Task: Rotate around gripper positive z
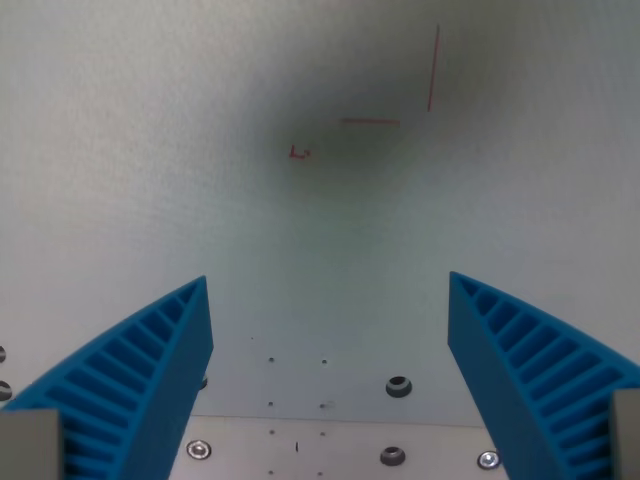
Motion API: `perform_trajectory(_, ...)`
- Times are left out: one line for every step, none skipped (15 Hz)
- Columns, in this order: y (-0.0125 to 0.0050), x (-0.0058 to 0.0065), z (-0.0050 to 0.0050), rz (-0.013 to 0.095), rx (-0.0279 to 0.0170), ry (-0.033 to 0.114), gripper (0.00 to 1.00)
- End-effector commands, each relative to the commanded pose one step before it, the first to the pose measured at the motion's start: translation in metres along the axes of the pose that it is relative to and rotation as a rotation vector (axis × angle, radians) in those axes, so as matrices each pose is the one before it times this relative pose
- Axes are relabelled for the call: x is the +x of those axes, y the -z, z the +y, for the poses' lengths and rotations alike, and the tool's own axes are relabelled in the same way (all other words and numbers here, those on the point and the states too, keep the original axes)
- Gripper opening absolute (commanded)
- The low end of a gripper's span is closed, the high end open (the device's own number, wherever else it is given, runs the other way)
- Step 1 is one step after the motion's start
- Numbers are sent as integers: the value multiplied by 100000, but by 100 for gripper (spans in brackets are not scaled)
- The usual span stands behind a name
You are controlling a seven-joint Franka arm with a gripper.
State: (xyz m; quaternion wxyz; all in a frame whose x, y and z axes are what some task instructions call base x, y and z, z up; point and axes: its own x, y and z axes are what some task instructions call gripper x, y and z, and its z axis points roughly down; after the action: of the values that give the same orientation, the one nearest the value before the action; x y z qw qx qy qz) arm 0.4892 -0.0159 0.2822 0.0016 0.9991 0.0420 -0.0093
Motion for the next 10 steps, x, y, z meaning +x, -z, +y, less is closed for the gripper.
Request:
perform_trajectory(201,13,3,438,-16,-9260,100)
perform_trajectory(0,0,0,0,0,-1167,100)
perform_trajectory(0,0,0,0,0,-1167,100)
perform_trajectory(0,0,0,0,0,-1167,100)
perform_trajectory(0,0,0,0,0,-1167,100)
perform_trajectory(0,0,0,0,0,-1167,100)
perform_trajectory(0,0,0,0,0,-1167,100)
perform_trajectory(0,0,0,0,0,-1167,100)
perform_trajectory(0,0,0,0,0,-1167,100)
perform_trajectory(0,0,0,0,0,-1167,100)
